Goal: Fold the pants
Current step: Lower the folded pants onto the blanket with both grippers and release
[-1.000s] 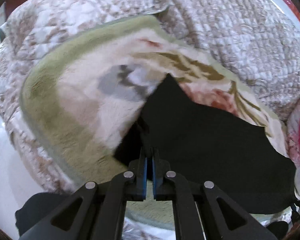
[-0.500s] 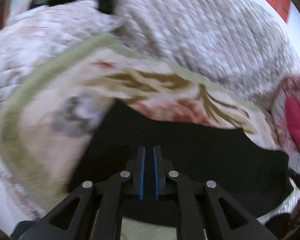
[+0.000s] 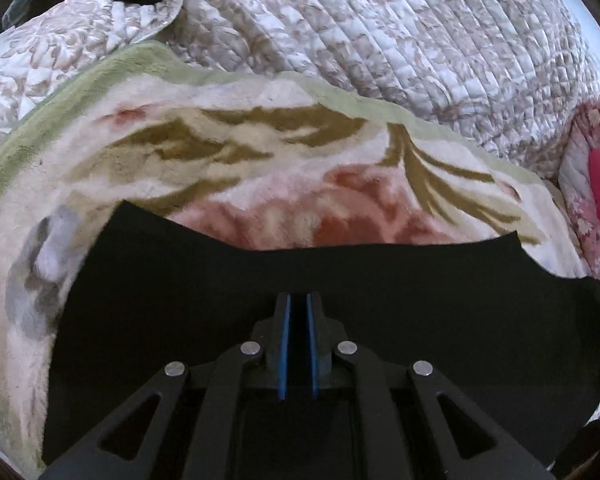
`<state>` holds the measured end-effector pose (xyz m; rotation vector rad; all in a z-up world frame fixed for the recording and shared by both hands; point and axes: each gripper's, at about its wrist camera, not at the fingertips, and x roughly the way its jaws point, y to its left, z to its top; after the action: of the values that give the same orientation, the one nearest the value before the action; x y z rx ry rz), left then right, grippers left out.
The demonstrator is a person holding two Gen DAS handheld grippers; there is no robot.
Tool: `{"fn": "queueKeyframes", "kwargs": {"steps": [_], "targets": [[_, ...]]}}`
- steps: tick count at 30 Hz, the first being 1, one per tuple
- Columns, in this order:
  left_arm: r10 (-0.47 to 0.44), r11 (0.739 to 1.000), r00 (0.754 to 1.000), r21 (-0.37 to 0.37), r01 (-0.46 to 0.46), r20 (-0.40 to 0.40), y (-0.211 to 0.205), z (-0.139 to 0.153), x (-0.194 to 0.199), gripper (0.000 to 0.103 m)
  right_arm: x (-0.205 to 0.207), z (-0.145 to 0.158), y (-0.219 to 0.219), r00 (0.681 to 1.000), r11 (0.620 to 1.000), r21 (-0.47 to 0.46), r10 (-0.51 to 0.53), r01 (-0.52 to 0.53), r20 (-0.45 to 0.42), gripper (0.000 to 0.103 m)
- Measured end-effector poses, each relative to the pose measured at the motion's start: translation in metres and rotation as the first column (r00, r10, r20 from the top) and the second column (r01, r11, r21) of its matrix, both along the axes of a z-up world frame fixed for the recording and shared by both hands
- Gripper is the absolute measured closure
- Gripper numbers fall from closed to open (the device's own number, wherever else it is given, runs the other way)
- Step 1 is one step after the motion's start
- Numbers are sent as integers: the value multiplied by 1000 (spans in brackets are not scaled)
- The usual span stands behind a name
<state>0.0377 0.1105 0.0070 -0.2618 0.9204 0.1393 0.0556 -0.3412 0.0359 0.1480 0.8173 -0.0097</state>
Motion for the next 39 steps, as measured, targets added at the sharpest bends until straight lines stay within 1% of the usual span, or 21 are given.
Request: {"fn": "queueKeyframes", "kwargs": {"steps": [1, 2, 3, 5, 7, 8, 10, 11, 12, 14, 17, 18, 20, 21, 23, 24, 28, 32, 34, 39], "targets": [[6, 1000, 1000, -5, -6, 10, 2, 2, -3, 93, 2, -2, -2, 1000, 1000, -20, -14, 14, -14, 71], [16, 1000, 1000, 5, -16, 14, 5, 3, -5, 93, 4, -7, -5, 999, 999, -33, -30, 29, -38, 70], [28, 999, 1000, 16, -28, 11, 8, 2, -6, 93, 4, -10, -7, 997, 999, -26, -43, 41, -61, 70], [64, 998, 998, 12, -64, -23, 17, -2, -5, 93, -3, -3, -7, 998, 999, -2, -40, 40, -45, 70], [77, 997, 997, -19, -78, -19, 22, 1, -11, 93, -13, 6, 1, 1000, 1000, 14, -3, 3, -29, 70], [73, 997, 997, -19, -73, -6, 22, 5, -16, 93, -20, 10, 8, 1000, 1000, 20, 23, -22, -19, 70], [48, 999, 998, -26, -48, 27, 18, 17, -29, 93, -33, 14, 26, 996, 996, 18, 87, -87, -6, 64], [35, 999, 999, -37, -34, 39, 15, 22, -36, 93, -42, 14, 39, 990, 990, 19, 138, -138, -6, 60], [24, 999, 999, -41, -22, 48, 12, 25, -41, 93, -46, 13, 47, 986, 986, 20, 165, -165, -8, 60], [-12, 999, 998, -42, 15, 64, 1, 31, -55, 93, -59, 8, 69, 972, 972, 22, 234, -233, -26, 60], [-42, 998, 996, -44, 46, 82, -10, 33, -73, 93, -76, -2, 97, 949, 949, 1, 314, -314, -32, 60], [-52, 998, 995, -43, 56, 83, -14, 31, -77, 89, -80, -7, 103, 941, 942, -3, 336, -336, -40, 60], [-70, 997, 996, -30, 72, 56, -20, 21, -81, 85, -85, -19, 114, 927, 928, -31, 369, -372, -69, 60], [-68, 997, 997, -24, 68, 37, -22, 17, -79, 85, -87, -25, 117, 923, 924, -45, 375, -379, -82, 60], [-63, 998, 998, -14, 63, 6, -22, 8, -79, 85, -86, -36, 117, 923, 926, -45, 369, -376, -113, 60], [-60, 998, 998, -9, 60, 0, -22, 6, -78, 85, -88, -35, 117, 923, 924, -53, 372, -379, -101, 60], [-67, 998, 998, 12, 67, 18, -26, 12, -83, 85, -93, -31, 118, 921, 922, -57, 378, -384, -96, 59], [-80, 996, 996, 30, 79, 41, -34, 22, -89, 85, -101, -26, 127, 909, 906, -76, 410, -415, -78, 59], [-90, 995, 995, 36, 89, 43, -38, 24, -91, 85, -103, -27, 131, 903, 901, -70, 423, -428, -76, 59], [-108, 994, 994, 37, 107, 26, -43, 17, -90, 85, -102, -36, 137, 893, 893, -60, 439, -446, -103, 59]]}}
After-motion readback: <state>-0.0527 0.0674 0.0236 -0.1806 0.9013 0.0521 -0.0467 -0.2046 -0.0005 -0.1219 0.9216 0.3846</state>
